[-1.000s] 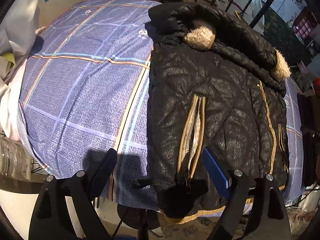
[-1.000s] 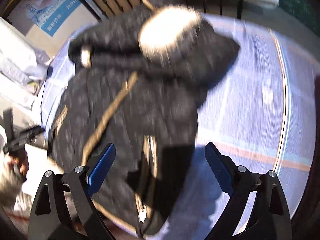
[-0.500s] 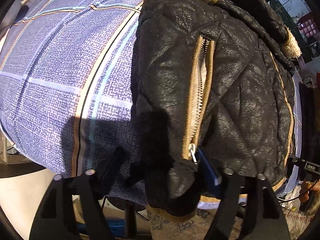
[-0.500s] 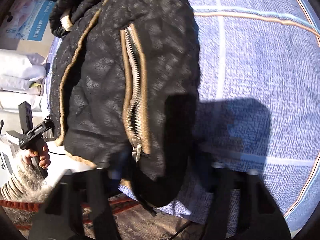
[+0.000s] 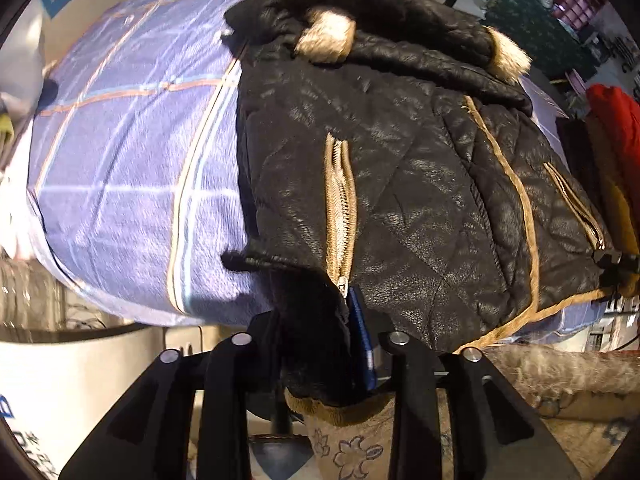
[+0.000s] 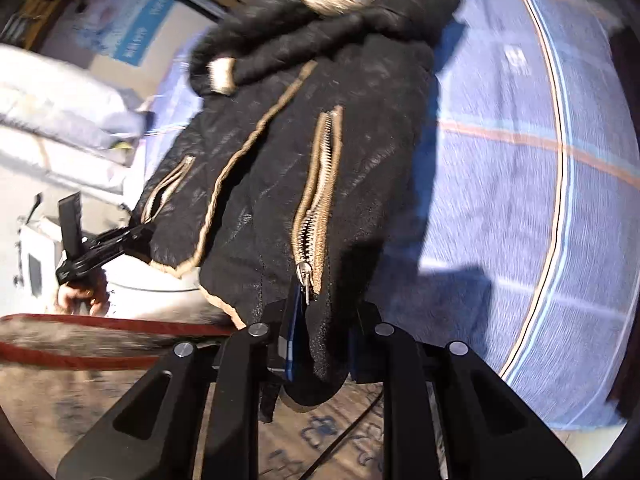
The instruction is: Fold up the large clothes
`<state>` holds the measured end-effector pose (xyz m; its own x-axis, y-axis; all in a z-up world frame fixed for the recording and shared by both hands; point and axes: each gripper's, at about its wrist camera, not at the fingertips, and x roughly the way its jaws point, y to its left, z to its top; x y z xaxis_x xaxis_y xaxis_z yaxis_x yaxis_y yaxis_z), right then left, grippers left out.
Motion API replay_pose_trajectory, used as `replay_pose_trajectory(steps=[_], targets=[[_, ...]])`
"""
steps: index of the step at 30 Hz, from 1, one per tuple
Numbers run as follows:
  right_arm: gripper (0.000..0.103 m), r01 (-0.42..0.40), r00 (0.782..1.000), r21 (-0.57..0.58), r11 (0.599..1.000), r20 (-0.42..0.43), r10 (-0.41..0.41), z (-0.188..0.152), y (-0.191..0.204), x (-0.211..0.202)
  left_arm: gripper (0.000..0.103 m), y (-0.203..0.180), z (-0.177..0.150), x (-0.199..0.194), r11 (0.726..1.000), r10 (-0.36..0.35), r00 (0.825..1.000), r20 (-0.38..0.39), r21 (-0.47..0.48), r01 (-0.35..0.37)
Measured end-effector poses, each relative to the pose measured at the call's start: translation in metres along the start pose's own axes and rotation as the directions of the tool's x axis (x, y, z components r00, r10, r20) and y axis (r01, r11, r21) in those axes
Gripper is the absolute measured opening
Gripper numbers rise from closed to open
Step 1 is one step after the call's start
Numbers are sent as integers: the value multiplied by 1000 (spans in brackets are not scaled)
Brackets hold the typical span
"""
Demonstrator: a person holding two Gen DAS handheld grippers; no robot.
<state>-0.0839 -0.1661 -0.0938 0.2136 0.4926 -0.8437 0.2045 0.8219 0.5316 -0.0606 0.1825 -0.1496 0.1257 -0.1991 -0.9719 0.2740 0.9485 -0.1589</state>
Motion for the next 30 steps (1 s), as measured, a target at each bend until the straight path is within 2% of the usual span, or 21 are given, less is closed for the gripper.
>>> replay_pose_trajectory(steps=[1, 2, 3, 4, 5, 6, 7, 8, 9, 12, 14, 17, 18, 20, 21, 22, 23, 25, 28, 30], targets=[[29, 59, 998, 18, 998, -29, -58, -4, -13, 11, 45, 7, -5, 11, 999, 14, 1000, -17, -43, -15], [33, 102, 993, 61, 993, -57, -99, -7, -26, 25, 48, 15, -4, 17, 996, 19, 999, -35, -84, -22], [35, 131, 989, 99, 986, -84, -123, -9, -35, 32, 52, 25, -7, 19, 992, 4, 999, -48, -125, -10], [38, 135, 987, 148, 980, -103, -120, -12, -44, 36, 59, 34, -7, 17, 988, -26, 998, -52, -154, 17], [48, 116, 990, 174, 978, -97, -100, -13, -48, 34, 62, 43, -6, 11, 983, -52, 998, -44, -178, 44], [52, 105, 993, 191, 976, -74, -92, -15, -53, 26, 71, 53, -7, 3, 980, -71, 997, -17, -188, 67], [65, 109, 994, 187, 976, -52, -101, -14, -55, 17, 81, 60, -8, -6, 980, -77, 997, 14, -181, 78], [71, 110, 994, 177, 978, -29, -107, -12, -58, 9, 84, 65, -8, -14, 983, -70, 997, 38, -165, 76], [71, 101, 995, 172, 980, -15, -100, -12, -60, 3, 84, 65, -6, -18, 987, -69, 996, 49, -141, 75], [71, 45, 999, 181, 982, -13, -43, -8, -72, 0, 84, 57, 4, -10, 992, -81, 997, 19, -99, 82], [71, 16, 999, 188, 982, -52, -6, -7, -73, 14, 84, 46, 10, 3, 990, -112, 994, -3, -82, 111], [71, -29, 994, 198, 980, -97, 50, -11, -74, 35, 84, 28, 11, 35, 992, -116, 991, -72, -62, 112], [71, -31, 991, 198, 980, -124, 56, -12, -71, 46, 83, 23, 9, 43, 992, -119, 989, -93, -58, 114], [70, -7, 987, 173, 985, -155, 34, -15, -63, 59, 78, 15, 5, 47, 996, -83, 993, -88, -31, 81], [65, 9, 987, 147, 989, -157, 14, -16, -59, 62, 69, 14, 5, 47, 997, -77, 993, -89, -26, 75], [50, 22, 986, 127, 992, -164, -1, -18, -59, 61, 58, 13, 6, 46, 998, -67, 993, -94, -27, 65], [33, 37, 986, 111, 993, -169, -18, -18, -59, 61, 52, 14, 8, 42, 997, -76, 993, -91, -36, 73], [23, 27, 986, 122, 992, -169, -6, -18, -64, 58, 33, 20, 12, 35, 992, -115, 989, -89, -70, 109], [17, -9, 987, 107, 994, -156, 25, -17, -60, 49, 23, 20, 14, 12, 987, -159, 985, -64, -40, 157], [16, -14, 989, 61, 998, -147, 23, -19, -48, 36, 21, 16, 13, -6, 986, -168, 985, -49, 4, 168]])
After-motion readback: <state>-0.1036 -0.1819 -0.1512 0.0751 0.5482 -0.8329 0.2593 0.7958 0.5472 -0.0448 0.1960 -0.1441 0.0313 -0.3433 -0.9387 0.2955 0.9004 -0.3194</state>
